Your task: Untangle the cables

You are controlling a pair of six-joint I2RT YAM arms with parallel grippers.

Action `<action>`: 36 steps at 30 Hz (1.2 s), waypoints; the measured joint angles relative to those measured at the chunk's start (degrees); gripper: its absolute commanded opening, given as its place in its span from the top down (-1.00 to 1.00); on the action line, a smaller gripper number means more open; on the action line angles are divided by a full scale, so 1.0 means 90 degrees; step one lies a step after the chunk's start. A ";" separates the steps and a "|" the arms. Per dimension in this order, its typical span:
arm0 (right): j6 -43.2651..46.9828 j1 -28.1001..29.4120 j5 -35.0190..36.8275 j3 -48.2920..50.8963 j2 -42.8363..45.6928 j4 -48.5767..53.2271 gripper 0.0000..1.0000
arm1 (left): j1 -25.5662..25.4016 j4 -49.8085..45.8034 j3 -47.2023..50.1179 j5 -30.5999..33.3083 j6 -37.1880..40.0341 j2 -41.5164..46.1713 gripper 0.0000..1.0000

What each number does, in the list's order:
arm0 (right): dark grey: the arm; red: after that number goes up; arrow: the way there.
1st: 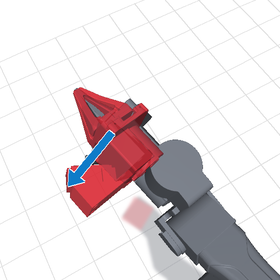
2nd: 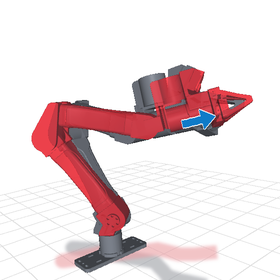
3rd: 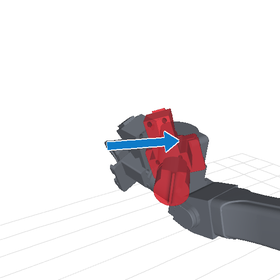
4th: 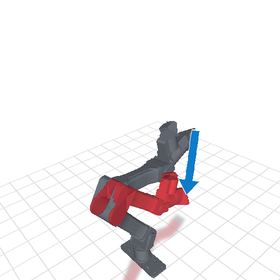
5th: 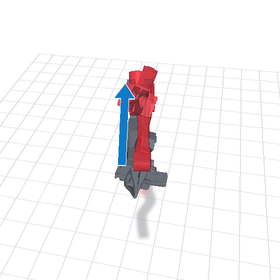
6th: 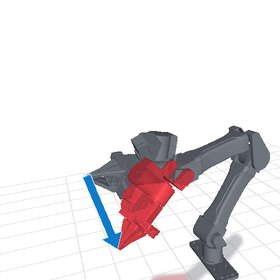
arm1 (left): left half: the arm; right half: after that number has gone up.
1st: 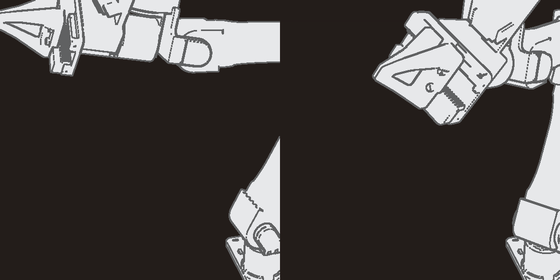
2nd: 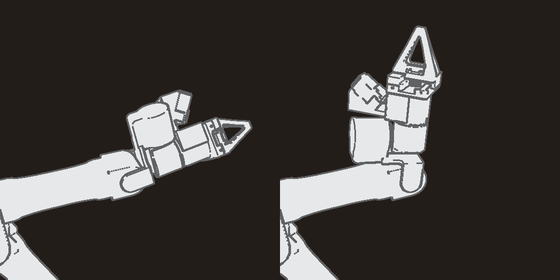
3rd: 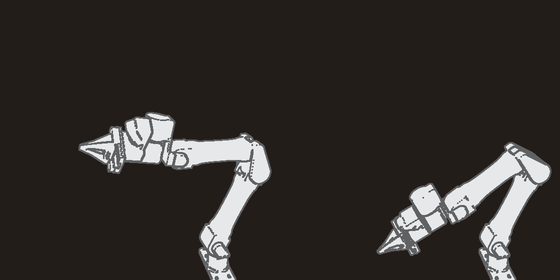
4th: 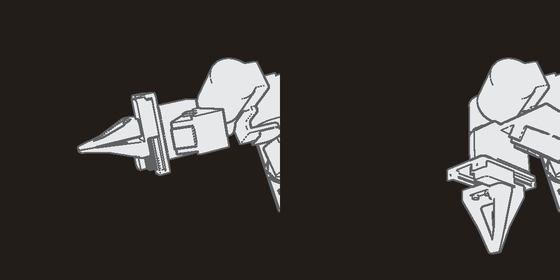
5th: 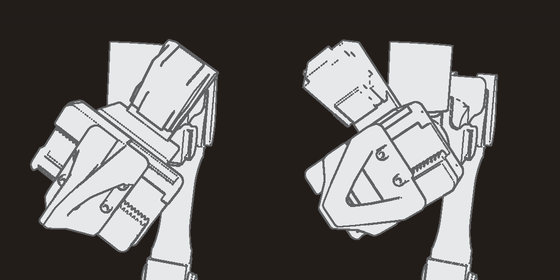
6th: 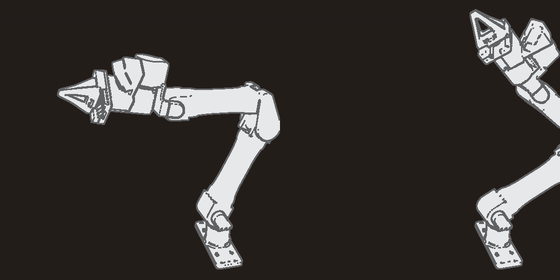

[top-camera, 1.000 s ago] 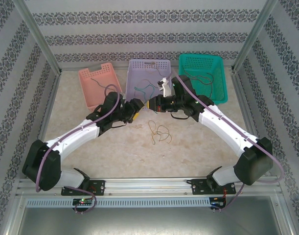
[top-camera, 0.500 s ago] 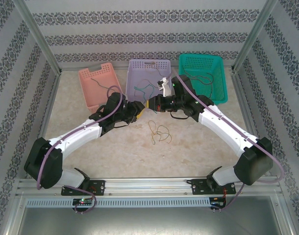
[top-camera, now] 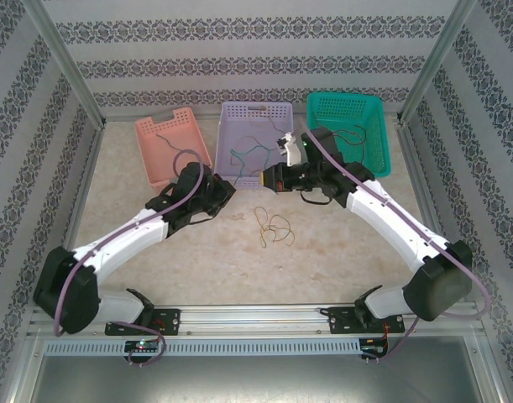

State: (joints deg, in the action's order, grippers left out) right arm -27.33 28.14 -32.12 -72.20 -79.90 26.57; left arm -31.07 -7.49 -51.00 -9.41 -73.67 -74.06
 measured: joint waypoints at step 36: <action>0.4267 -0.0775 0.2579 0.1343 0.1105 -0.0097 1.00 | 0.4214 -0.2591 -0.1802 -0.1608 0.1190 0.1430 1.00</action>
State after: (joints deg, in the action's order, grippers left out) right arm 11.07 21.17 -8.91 -60.12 -69.95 25.69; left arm 6.85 -30.81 -67.22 -23.88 -62.96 -61.19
